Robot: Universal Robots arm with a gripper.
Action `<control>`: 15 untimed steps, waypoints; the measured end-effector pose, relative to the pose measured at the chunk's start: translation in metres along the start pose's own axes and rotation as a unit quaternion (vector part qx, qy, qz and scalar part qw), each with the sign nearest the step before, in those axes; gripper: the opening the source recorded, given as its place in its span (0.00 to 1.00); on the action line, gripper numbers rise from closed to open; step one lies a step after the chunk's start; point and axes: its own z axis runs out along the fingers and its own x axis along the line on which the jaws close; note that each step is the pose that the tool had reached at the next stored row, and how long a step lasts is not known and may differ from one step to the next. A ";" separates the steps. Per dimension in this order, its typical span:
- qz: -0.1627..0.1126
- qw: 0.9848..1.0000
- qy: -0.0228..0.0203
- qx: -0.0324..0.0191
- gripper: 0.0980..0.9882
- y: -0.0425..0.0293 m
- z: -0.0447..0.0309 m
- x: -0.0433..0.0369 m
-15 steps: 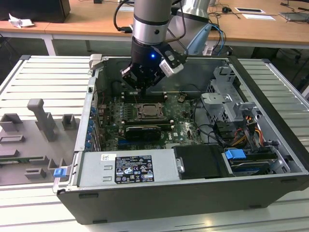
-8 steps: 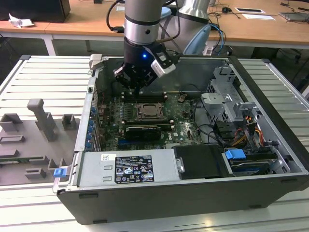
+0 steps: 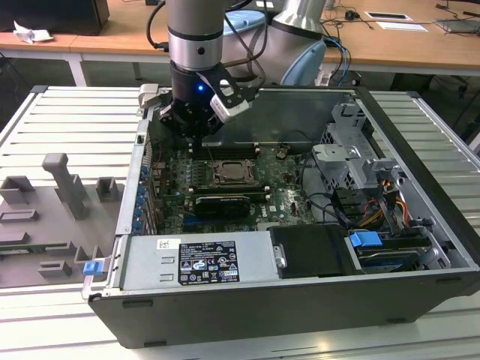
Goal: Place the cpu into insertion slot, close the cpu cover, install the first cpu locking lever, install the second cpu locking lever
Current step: 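Install the first cpu locking lever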
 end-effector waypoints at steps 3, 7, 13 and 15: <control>0.001 1.000 -0.002 -0.009 0.01 0.0023 0.0011 -0.0005; 0.000 1.000 -0.004 -0.018 0.01 0.0058 0.0032 -0.0012; 0.008 1.000 -0.004 -0.018 0.01 0.0070 0.0037 -0.0004; 0.010 1.000 -0.005 -0.018 0.01 0.0072 0.0037 0.0005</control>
